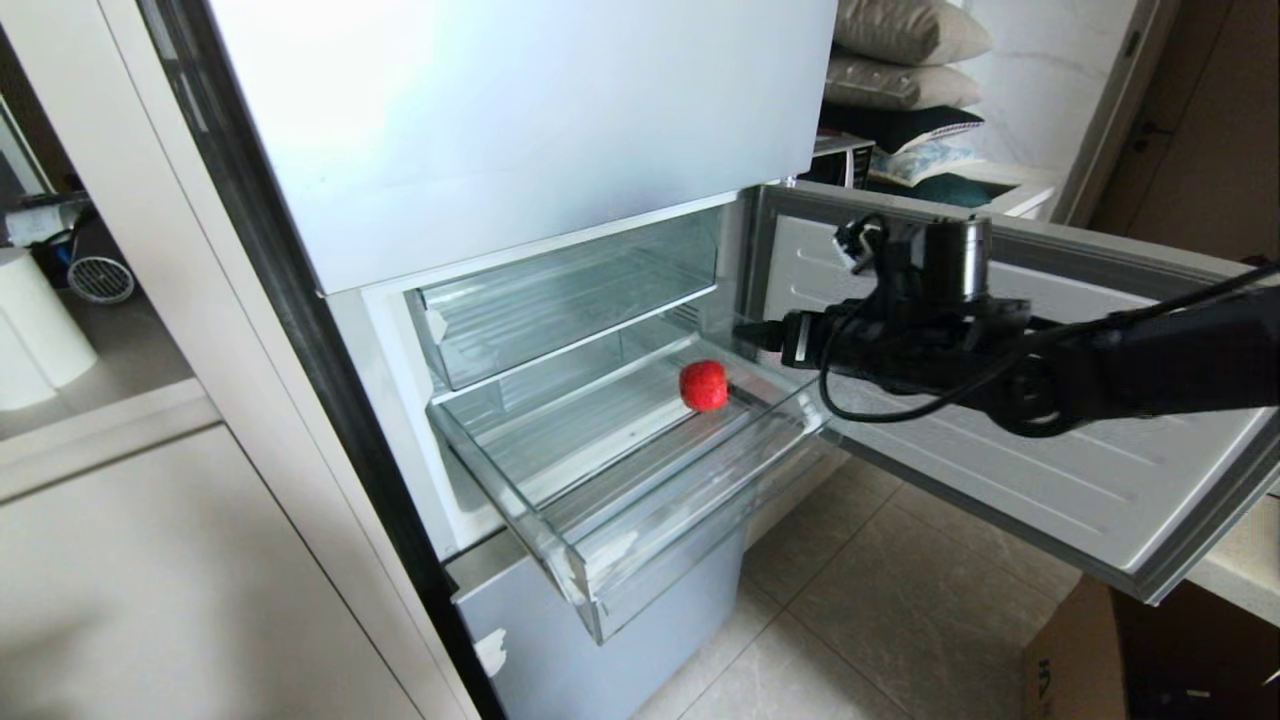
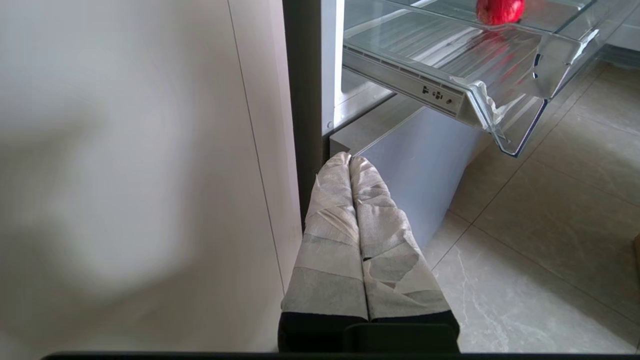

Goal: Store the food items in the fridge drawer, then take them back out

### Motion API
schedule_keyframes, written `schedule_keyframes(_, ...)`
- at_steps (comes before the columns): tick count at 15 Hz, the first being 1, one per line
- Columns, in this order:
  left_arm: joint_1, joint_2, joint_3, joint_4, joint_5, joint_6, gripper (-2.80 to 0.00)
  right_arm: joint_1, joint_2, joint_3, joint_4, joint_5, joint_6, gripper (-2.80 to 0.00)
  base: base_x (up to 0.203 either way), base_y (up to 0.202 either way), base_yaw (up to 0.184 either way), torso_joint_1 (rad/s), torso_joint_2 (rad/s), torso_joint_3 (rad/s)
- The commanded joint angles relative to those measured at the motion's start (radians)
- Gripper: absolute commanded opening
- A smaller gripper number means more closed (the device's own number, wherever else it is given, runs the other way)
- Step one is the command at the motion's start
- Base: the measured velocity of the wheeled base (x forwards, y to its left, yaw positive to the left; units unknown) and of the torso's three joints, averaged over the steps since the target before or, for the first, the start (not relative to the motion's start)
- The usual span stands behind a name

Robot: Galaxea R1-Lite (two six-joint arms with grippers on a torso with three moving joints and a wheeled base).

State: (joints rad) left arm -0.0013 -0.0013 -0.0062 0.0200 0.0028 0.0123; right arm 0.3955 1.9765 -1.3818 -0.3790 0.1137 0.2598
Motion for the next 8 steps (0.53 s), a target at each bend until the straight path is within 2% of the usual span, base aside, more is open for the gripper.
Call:
schedule_keyframes(1,0.000,0.000,0.000,0.000,0.000,0.000,-2.80,0.043,-0.396,0.227,0.021,-0.010,-0.005,0.00,0.000,0.000,0.000,0.000,0.00,0.000)
schedule_keyframes(2,0.000,0.001,0.000,0.000,0.000,0.000,-2.80,0.060,-0.530,0.332,0.037,-0.015,-0.008,0.00,0.000,0.000,0.000,0.000,0.00,0.000)
schedule_keyframes(3,0.000,0.001,0.000,0.000,0.000,0.000,-2.80,0.074,-0.674,0.453,0.054,-0.020,-0.011,-2.80,0.000,0.000,0.000,0.000,0.00,0.000)
schedule_keyframes(6,0.000,0.001,0.000,0.000,0.000,0.000,-2.80,0.085,-1.067,0.753,0.110,-0.069,-0.014,-2.80,0.000,0.000,0.000,0.000,0.00,0.000)
schedule_keyframes(7,0.000,0.001,0.000,0.000,0.000,0.000,-2.80,0.043,-1.177,0.820,0.130,-0.095,-0.014,-2.80,0.000,0.000,0.000,0.000,0.00,0.000)
schedule_keyframes(8,0.000,0.000,0.000,0.000,0.000,0.000,-2.80,-0.039,-1.257,0.857,0.146,-0.112,-0.012,-2.80,0.000,0.000,0.000,0.000,0.00,0.000)
